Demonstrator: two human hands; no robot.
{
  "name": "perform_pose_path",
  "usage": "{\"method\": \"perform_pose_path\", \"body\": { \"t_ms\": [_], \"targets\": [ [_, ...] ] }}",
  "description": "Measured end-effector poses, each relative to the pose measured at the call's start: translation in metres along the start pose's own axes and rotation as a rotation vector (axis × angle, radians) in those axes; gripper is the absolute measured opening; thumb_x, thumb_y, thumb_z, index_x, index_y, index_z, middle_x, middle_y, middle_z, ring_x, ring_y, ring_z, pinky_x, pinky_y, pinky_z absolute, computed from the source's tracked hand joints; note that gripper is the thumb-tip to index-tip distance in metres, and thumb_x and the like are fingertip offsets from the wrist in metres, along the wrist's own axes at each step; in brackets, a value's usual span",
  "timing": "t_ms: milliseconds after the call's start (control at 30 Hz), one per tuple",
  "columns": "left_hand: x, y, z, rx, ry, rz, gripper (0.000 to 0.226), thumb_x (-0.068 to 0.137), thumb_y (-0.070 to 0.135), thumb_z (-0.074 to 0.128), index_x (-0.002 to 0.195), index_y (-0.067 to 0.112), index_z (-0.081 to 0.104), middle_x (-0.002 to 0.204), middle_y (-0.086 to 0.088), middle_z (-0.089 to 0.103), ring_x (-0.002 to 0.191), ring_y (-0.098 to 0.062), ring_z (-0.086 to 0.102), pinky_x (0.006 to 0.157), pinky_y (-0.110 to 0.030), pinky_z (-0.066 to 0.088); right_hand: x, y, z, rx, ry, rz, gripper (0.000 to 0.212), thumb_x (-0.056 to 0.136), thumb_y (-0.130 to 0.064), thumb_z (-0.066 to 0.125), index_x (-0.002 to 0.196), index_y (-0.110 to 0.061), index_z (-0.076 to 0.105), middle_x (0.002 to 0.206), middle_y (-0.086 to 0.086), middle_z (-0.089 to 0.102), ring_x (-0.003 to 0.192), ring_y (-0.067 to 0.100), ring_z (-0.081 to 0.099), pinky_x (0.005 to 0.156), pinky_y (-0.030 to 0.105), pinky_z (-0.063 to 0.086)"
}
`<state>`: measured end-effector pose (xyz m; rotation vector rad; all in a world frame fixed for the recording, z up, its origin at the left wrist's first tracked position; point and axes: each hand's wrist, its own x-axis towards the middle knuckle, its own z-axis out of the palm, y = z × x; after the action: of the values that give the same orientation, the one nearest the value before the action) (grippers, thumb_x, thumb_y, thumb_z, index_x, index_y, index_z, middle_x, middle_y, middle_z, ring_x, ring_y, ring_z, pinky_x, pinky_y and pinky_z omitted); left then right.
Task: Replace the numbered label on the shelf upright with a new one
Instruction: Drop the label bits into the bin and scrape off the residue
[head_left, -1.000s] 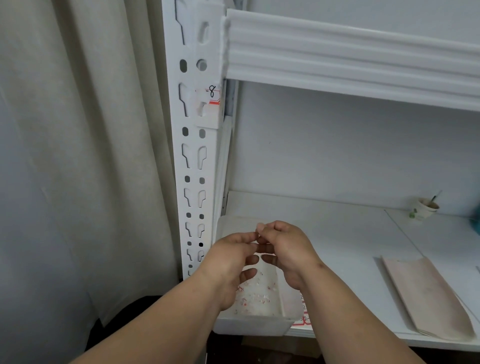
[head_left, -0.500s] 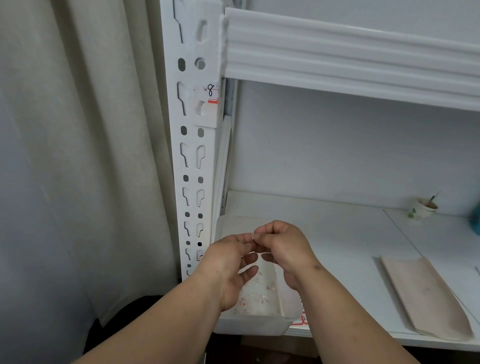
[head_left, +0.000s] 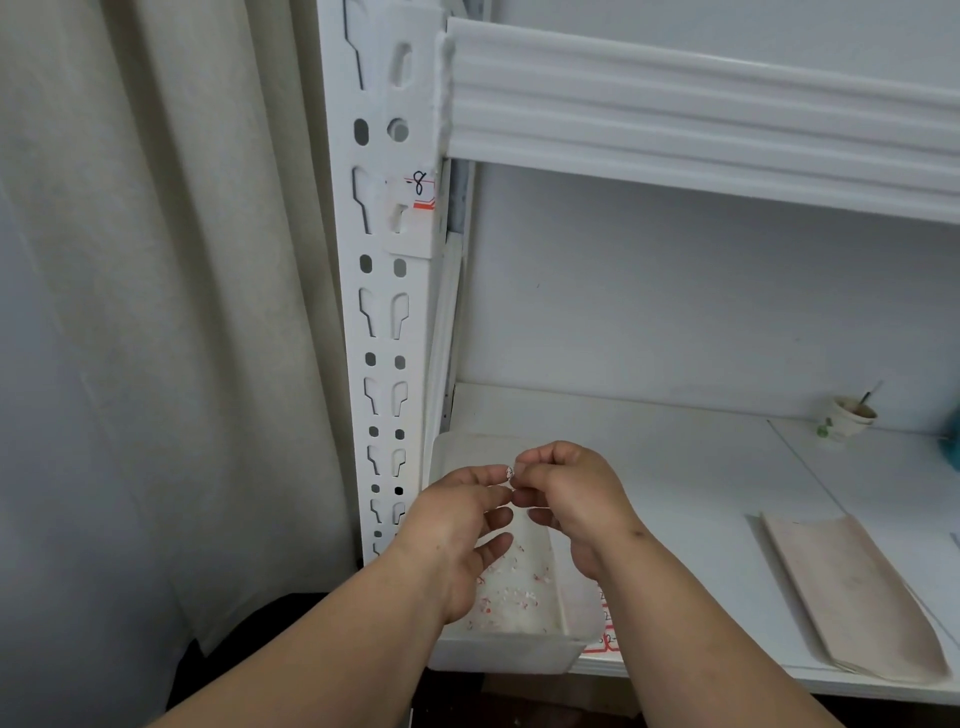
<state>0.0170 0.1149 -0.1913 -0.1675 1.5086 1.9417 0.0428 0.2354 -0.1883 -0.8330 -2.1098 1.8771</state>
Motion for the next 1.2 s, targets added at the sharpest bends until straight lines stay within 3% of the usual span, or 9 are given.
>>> {"method": "perform_pose_path", "body": {
  "t_ms": [300, 500, 900, 1200],
  "targets": [
    [0.001, -0.004, -0.003, 0.052, 0.022, -0.029, 0.037, 0.097, -0.001, 0.044, 0.105, 0.025, 0.070, 0.109, -0.007, 0.067, 0.088, -0.019, 0.061, 0.074, -0.031, 0.053, 0.001, 0.002, 0.002, 0.022, 0.000, 0.020, 0.011, 0.081, -0.004, 0.068, 0.086, -0.012, 0.061, 0.080, 0.007, 0.069, 0.066, 0.017, 0.065, 0.066, 0.031, 0.051],
    [0.001, -0.005, -0.004, -0.004, -0.002, -0.061, 0.036, 0.096, 0.000, 0.044, 0.106, 0.023, 0.069, 0.103, -0.007, 0.067, 0.088, -0.019, 0.059, 0.074, -0.031, 0.051, 0.000, 0.001, 0.001, 0.104, -0.051, 0.117, 0.014, 0.080, -0.005, 0.069, 0.089, -0.012, 0.061, 0.080, 0.007, 0.069, 0.065, 0.017, 0.065, 0.064, 0.030, 0.049],
    [-0.001, -0.005, -0.005, 0.076, 0.022, -0.022, 0.036, 0.096, 0.000, 0.045, 0.102, 0.026, 0.069, 0.106, -0.008, 0.065, 0.085, -0.019, 0.060, 0.069, -0.030, 0.052, -0.001, -0.002, 0.003, 0.090, -0.014, 0.079, 0.014, 0.079, 0.002, 0.064, 0.083, -0.010, 0.058, 0.070, 0.007, 0.063, 0.061, 0.018, 0.060, 0.061, 0.031, 0.048],
    [0.000, -0.013, -0.007, 0.243, 0.093, -0.023, 0.028, 0.095, 0.003, 0.047, 0.106, 0.024, 0.063, 0.104, -0.008, 0.066, 0.083, -0.019, 0.063, 0.064, -0.028, 0.053, 0.001, 0.008, 0.003, -0.046, 0.021, 0.037, 0.015, 0.085, -0.001, 0.058, 0.089, -0.015, 0.058, 0.084, 0.005, 0.065, 0.069, 0.017, 0.064, 0.060, 0.026, 0.047]
  ]
}}
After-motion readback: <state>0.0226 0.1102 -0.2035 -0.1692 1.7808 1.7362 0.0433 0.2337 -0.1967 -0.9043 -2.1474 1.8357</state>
